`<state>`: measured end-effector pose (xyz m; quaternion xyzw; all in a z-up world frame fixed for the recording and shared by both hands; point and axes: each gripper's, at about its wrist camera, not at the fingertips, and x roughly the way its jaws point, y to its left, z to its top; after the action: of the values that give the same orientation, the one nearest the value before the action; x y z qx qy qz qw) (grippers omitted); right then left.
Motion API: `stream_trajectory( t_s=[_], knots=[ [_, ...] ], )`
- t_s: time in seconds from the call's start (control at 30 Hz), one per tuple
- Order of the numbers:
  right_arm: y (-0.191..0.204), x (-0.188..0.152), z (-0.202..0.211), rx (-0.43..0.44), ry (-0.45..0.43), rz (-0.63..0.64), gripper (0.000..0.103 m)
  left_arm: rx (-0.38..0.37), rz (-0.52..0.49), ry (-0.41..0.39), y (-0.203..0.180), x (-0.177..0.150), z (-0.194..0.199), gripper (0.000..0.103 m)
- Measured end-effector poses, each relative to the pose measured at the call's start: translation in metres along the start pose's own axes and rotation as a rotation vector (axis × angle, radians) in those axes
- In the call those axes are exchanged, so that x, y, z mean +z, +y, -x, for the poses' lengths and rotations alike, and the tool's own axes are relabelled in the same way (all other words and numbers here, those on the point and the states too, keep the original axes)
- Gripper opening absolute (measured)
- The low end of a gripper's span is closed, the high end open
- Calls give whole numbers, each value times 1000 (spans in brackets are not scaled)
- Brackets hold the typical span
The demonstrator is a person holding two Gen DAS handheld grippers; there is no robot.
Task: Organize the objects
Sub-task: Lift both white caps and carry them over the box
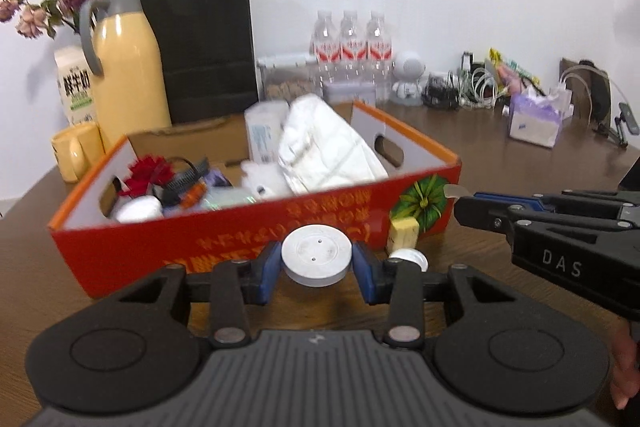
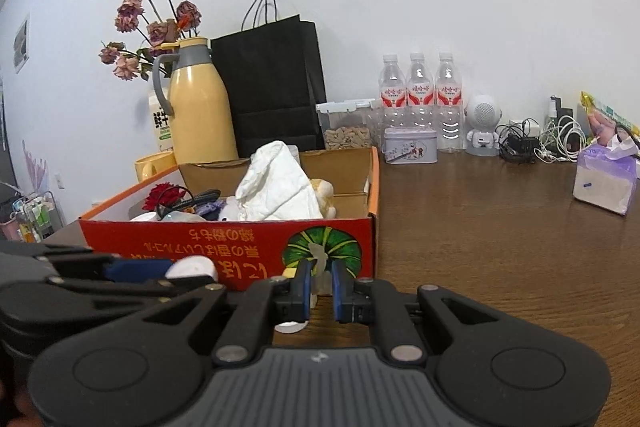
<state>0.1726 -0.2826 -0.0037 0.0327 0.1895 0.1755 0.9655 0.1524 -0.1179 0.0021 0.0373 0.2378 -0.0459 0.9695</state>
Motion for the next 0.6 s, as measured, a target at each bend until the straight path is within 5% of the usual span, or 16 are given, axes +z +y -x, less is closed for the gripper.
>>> stream_trajectory(
  t_s=[0.6],
  knots=[
    [75,69,-46,100,-72,111,10,60,61,-187,75,50,-1,40]
  ],
)
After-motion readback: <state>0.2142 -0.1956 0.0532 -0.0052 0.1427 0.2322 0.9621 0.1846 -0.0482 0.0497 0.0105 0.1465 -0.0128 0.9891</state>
